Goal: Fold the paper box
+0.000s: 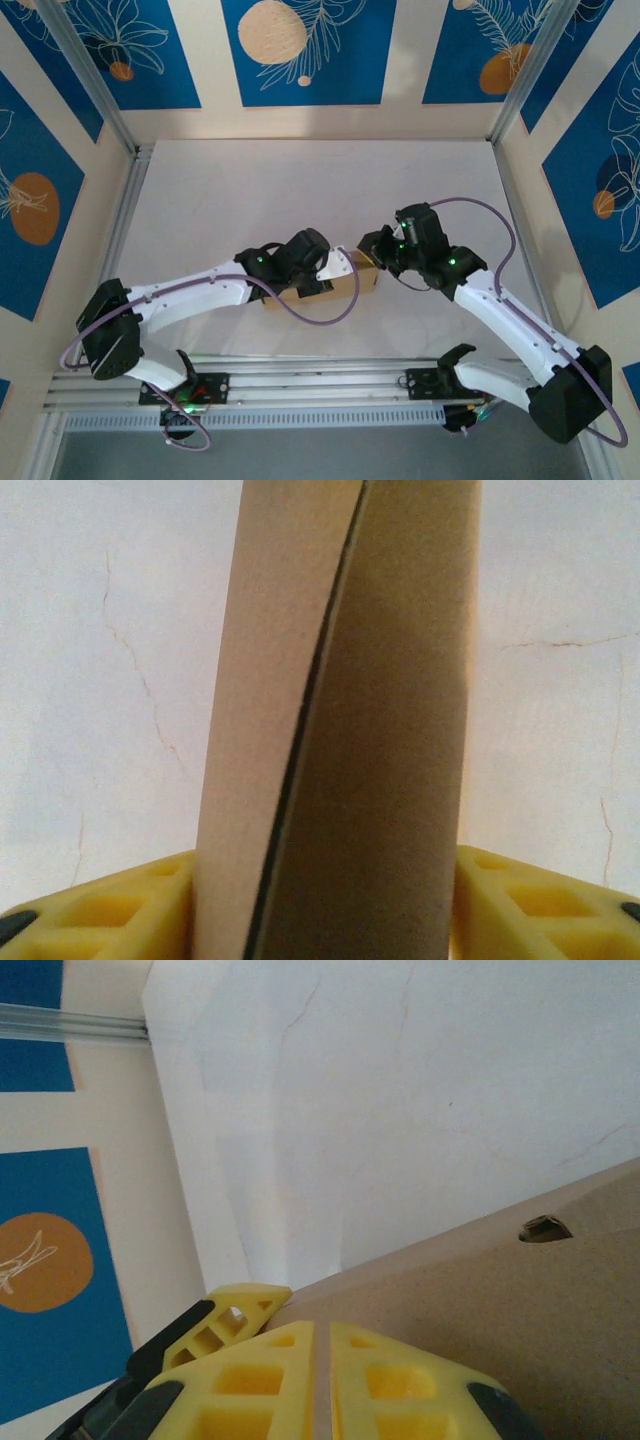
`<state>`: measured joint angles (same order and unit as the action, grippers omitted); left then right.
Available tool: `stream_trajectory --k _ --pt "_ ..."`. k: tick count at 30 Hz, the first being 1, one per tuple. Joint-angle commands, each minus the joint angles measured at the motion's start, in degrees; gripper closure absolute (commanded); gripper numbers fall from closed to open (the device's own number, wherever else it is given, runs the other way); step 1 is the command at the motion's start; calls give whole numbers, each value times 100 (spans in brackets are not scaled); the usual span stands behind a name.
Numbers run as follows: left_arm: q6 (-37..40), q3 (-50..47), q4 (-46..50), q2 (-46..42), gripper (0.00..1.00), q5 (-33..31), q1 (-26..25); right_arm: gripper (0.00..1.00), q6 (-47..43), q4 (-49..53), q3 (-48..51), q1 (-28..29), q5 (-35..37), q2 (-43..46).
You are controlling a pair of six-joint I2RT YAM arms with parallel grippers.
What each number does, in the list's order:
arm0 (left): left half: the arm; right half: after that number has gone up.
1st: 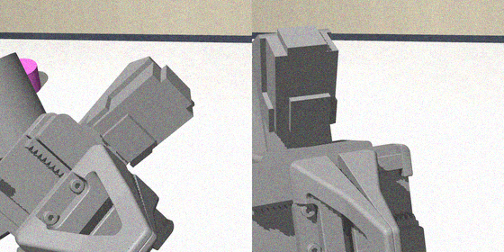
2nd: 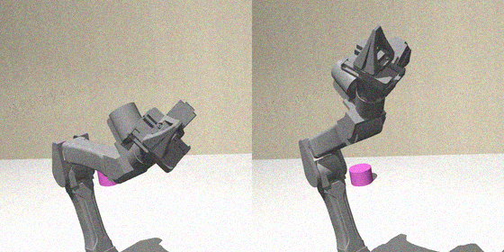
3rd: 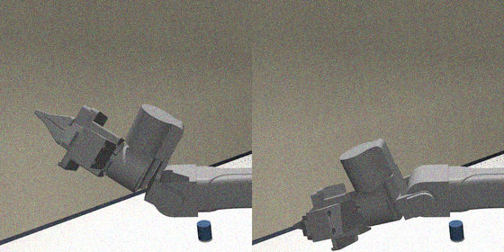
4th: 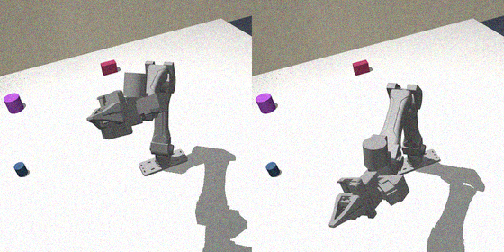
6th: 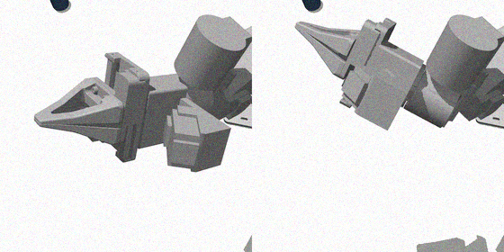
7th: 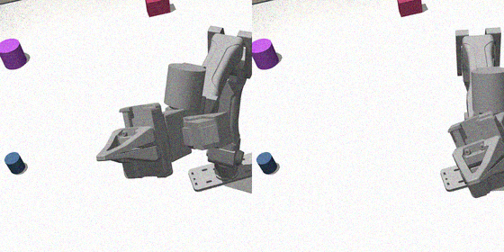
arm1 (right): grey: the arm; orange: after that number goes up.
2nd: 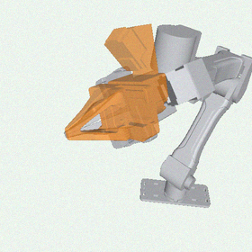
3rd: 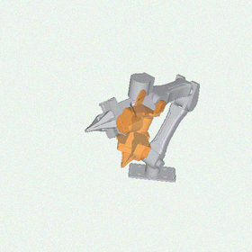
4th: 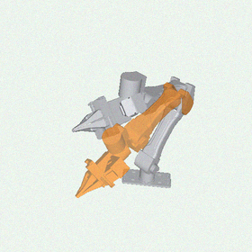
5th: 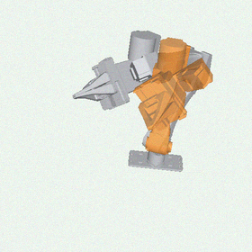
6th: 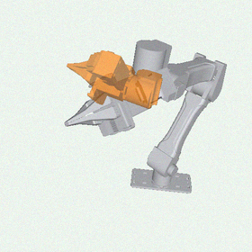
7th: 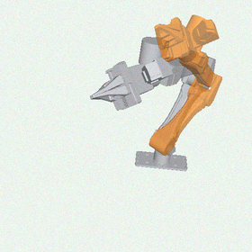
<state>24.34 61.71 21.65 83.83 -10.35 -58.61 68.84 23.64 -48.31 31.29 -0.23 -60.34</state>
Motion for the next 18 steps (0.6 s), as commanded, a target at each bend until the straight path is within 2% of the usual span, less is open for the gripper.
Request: stream_trajectory --k 1,6,12,18 --pt "-99 -65 -525 126 35 647 -136 87 58 974 243 299 175 -374" --pt "-38 50 -362 4 28 244 -117 87 62 1035 458 364 307 -410" --pt "-235 679 514 180 23 638 -101 87 -2 1176 370 424 451 -602" --pt "-439 809 575 -41 20 898 20 87 -84 1275 226 422 516 -750"
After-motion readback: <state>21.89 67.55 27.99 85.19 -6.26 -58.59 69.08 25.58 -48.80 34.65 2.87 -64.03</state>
